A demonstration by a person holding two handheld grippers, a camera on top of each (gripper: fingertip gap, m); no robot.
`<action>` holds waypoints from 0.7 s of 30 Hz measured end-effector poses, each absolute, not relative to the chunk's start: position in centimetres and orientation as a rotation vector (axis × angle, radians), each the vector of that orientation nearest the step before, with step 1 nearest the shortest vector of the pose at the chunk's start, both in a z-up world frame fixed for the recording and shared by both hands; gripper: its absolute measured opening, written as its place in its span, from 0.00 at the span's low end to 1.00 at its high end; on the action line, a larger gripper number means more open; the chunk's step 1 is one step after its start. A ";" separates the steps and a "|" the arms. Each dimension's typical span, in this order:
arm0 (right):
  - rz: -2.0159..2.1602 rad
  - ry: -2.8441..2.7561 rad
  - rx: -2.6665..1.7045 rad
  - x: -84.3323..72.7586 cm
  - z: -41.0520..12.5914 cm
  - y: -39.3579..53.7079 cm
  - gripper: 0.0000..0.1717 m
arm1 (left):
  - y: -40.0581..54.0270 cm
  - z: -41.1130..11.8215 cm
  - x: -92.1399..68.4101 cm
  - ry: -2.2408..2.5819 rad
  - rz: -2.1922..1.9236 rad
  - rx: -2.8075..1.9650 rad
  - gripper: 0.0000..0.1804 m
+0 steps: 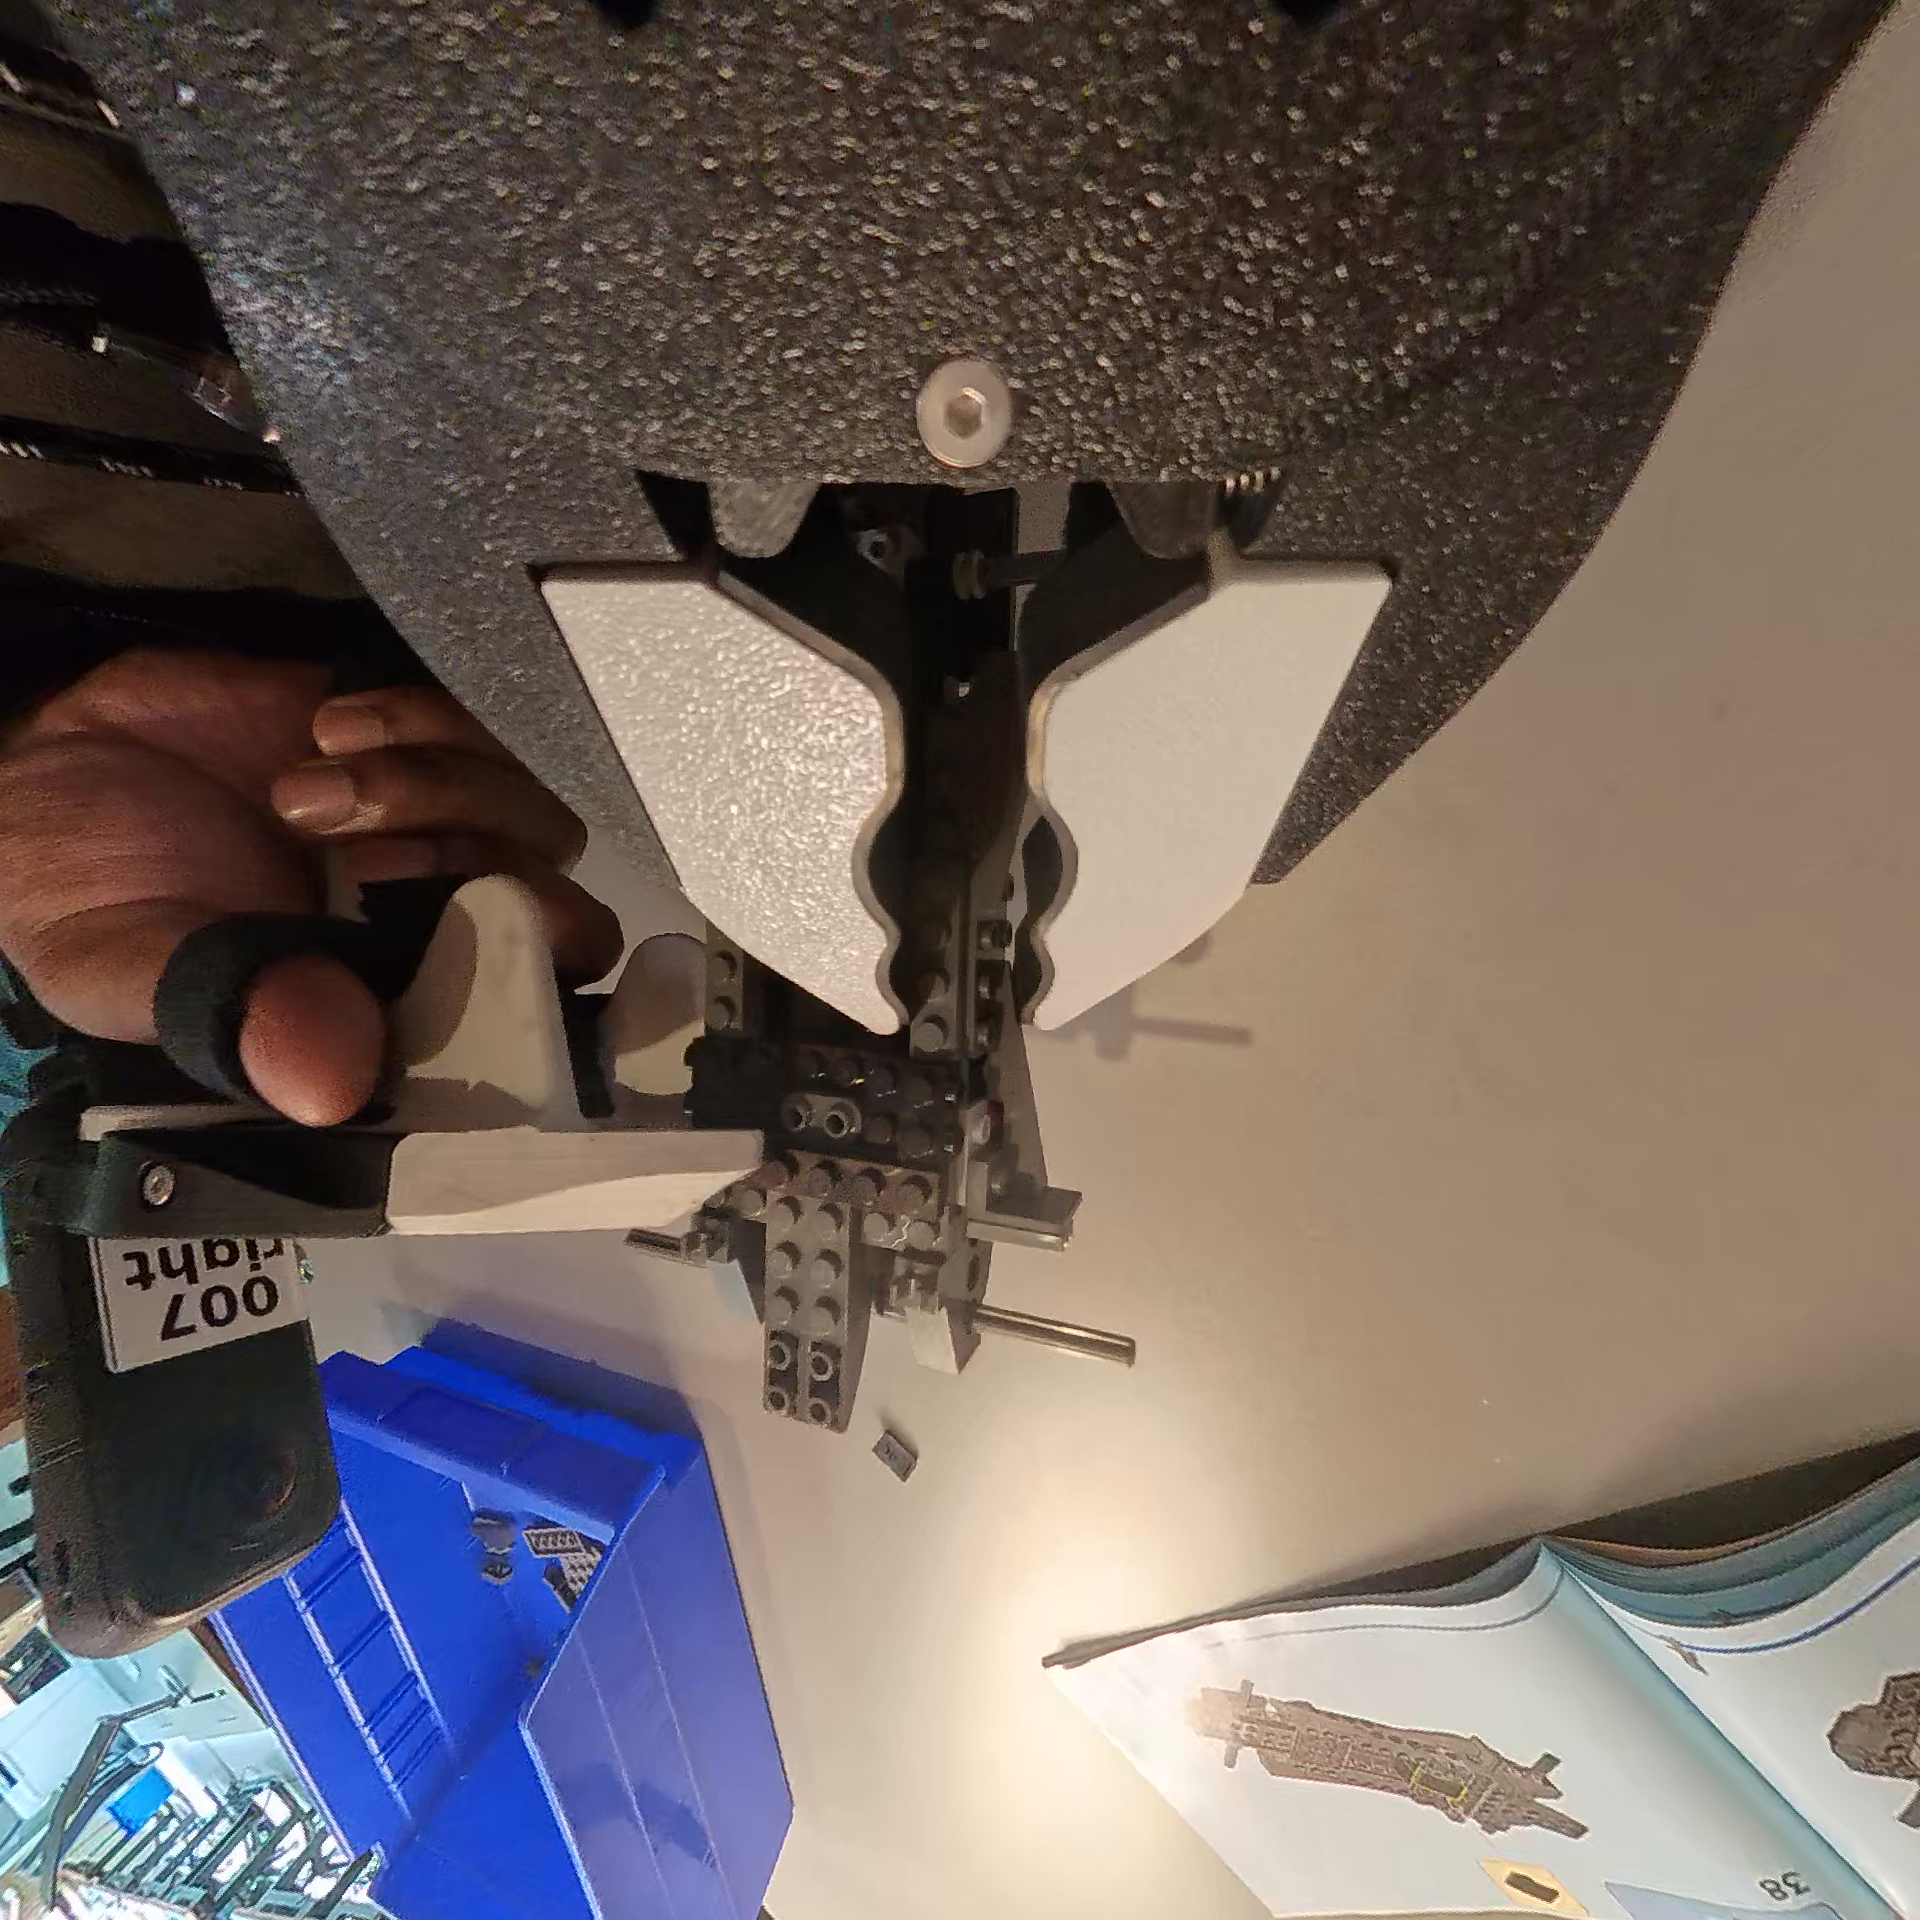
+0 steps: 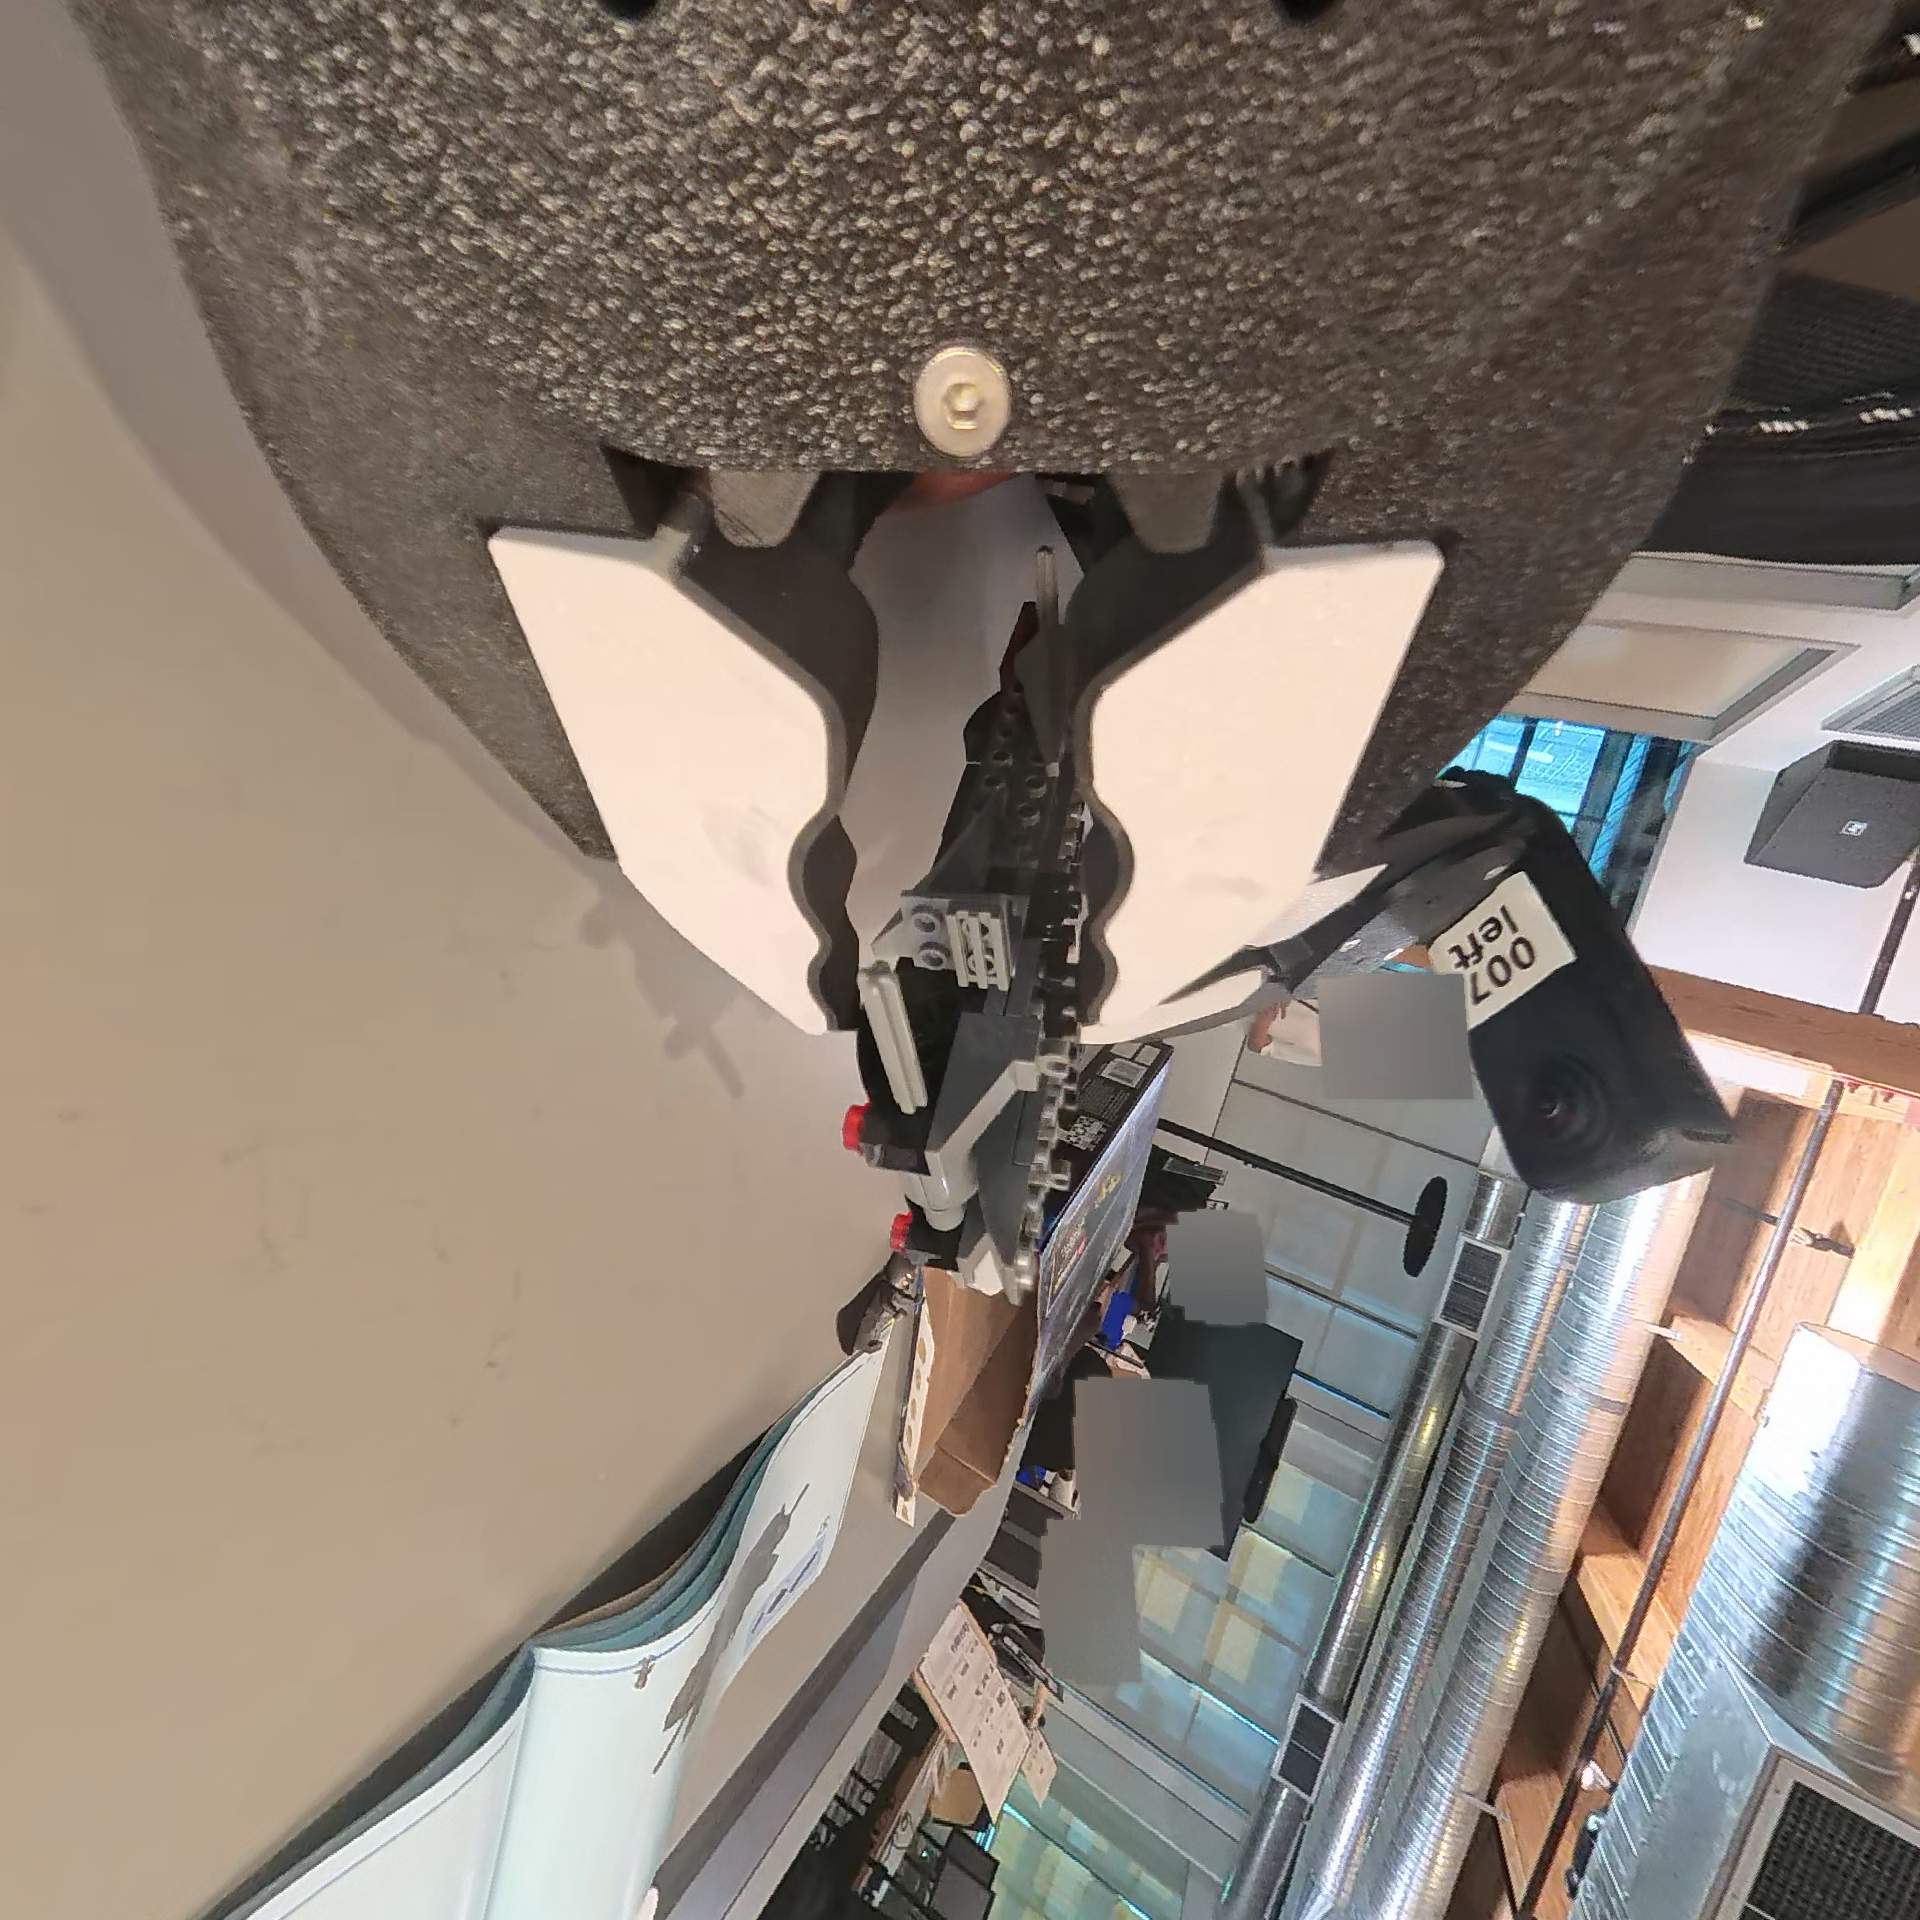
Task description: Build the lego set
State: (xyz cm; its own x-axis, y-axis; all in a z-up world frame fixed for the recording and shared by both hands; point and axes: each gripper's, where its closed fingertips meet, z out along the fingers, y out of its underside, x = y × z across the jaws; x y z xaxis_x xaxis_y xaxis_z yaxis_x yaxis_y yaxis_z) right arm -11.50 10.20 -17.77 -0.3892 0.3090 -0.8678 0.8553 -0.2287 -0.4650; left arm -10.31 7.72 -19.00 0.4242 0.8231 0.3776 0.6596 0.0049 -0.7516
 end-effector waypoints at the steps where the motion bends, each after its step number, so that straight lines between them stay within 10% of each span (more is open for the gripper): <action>1: -1.656 1.591 1.393 -11.5 -17.8 10.3 0.24 | 7.8 -19.0 -10.3 -1.297 0.202 -1.710 0.10; 21: -1.777 1.834 1.412 -11.6 -16.6 11.5 0.29 | 9.0 -18.7 -10.2 -1.307 -0.028 -1.627 0.10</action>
State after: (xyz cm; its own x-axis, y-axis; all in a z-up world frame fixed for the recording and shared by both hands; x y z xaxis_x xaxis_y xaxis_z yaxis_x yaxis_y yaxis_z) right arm -11.60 11.50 -16.56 -0.5123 0.4655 -0.7217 0.7360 -0.1950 -0.6482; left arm -10.23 8.95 -18.71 0.4139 0.7177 0.5599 0.7409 0.0918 -0.6653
